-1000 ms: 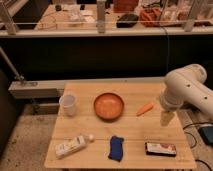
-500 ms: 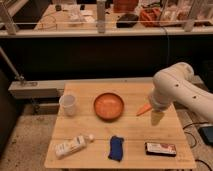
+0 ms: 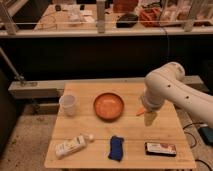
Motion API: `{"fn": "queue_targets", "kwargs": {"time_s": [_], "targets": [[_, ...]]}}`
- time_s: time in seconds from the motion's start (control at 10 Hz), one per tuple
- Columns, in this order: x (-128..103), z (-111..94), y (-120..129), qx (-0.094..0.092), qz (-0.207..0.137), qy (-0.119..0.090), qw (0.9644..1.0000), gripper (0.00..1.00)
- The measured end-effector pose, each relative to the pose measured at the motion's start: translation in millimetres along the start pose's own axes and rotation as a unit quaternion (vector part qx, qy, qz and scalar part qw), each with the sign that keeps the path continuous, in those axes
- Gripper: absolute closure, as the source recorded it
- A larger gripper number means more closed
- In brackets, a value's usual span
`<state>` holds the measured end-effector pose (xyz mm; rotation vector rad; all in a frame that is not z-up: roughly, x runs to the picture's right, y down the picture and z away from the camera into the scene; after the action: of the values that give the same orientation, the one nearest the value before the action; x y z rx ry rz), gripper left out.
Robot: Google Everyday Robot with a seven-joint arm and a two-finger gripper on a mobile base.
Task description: Place the bottle in the ceramic bowl
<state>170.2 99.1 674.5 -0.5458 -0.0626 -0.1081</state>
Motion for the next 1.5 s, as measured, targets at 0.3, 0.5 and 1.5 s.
{"fn": "queue_targets", "kwargs": {"time_s": [0.3, 0.5, 1.5], "targets": [[-26.7, 0.4, -1.2, -0.001, -0.026, -0.009, 0.9996, 0.20], [-39.1, 4.2, 0.0, -0.004, -0.042, -0.013, 0.9990, 0.20], [-129.1, 31.5, 0.9, -0.012, -0.126, -0.036, 0.9913, 0.20]]}}
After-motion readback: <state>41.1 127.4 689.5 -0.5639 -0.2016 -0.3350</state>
